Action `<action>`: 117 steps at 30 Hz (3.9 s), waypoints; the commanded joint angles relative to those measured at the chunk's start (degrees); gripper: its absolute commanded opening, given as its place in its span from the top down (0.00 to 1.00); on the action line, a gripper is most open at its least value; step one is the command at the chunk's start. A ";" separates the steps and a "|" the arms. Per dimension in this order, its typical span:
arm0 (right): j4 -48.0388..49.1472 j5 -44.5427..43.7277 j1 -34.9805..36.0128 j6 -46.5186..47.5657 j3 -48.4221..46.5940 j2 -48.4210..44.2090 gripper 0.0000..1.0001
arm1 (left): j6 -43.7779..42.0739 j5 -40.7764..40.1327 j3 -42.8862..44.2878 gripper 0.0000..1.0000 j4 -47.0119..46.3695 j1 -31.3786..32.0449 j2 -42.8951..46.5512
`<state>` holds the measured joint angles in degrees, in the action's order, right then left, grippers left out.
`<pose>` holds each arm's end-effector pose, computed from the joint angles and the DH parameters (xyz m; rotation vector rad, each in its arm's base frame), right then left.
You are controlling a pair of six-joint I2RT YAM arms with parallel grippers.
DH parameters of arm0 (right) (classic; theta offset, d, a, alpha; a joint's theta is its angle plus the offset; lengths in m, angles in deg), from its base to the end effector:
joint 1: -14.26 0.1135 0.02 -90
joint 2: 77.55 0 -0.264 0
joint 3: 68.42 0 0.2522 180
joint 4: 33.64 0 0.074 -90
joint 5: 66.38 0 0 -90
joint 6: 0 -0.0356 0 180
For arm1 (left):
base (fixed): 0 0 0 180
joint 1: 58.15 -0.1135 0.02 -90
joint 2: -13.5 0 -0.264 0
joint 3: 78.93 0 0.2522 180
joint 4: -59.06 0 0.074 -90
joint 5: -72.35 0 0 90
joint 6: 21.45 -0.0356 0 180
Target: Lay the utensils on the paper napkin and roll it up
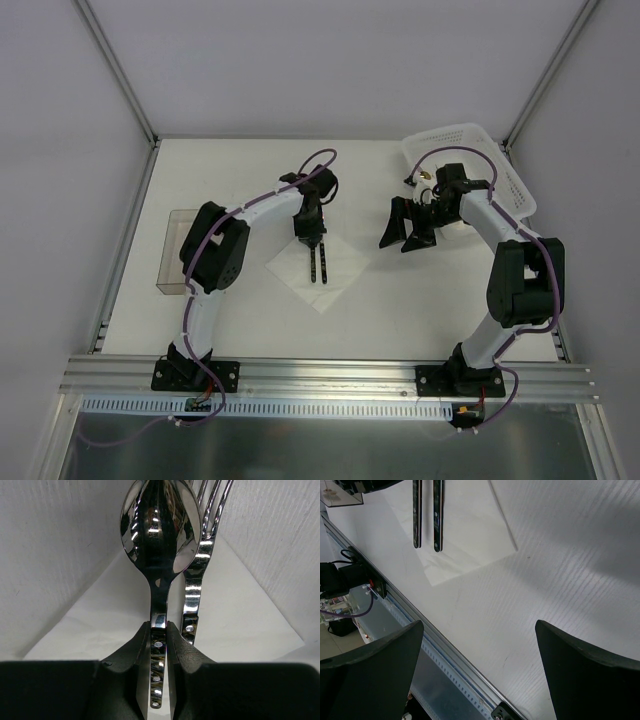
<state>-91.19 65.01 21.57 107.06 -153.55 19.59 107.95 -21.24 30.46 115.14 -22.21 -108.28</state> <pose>0.3289 0.0659 0.2286 -0.7165 2.4853 0.9318 0.3620 -0.2597 0.1819 -0.1010 2.7934 -0.2554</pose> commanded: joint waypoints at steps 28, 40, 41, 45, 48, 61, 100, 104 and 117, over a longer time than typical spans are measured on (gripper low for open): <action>-0.42 1.42 -0.54 0.96 0.45 0.77 0.01 | 1.03 2.10 0.17 0.79 -1.81 0.00 -1.18; -0.42 1.85 -0.54 0.87 0.45 0.42 0.01 | 1.56 3.07 -1.06 0.70 -1.81 0.00 4.33; -0.42 1.94 -0.54 0.78 0.36 0.33 0.01 | 1.65 2.89 -1.50 0.70 -1.81 0.00 5.49; -0.42 2.64 -0.37 0.61 0.36 -0.02 0.01 | 0.86 1.58 -4.84 0.73 -1.81 0.00 12.07; 0.28 2.04 0.77 -0.09 0.10 0.06 0.01 | -1.25 1.23 -8.96 0.73 -1.90 0.18 18.83; 9.86 -10.17 15.10 -13.27 -7.55 8.93 0.53 | -0.38 0.69 -19.26 1.00 -5.50 0.09 19.58; 14.00 -19.23 25.82 -18.90 -11.86 20.36 0.71 | 4.37 6.06 -17.85 1.00 -12.27 1.15 8.31; 13.91 -21.70 26.35 -19.17 -11.86 20.28 0.73 | 4.37 6.06 -17.85 1.00 -12.36 1.15 8.31; 13.56 -24.42 28.20 -20.92 -12.91 22.03 0.82 | 4.20 5.79 -18.91 1.00 -12.44 1.15 8.75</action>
<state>-78.40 42.19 48.78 87.25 -164.70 40.03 111.34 -15.15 12.06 103.25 -21.40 -99.34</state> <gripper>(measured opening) 0.183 0.003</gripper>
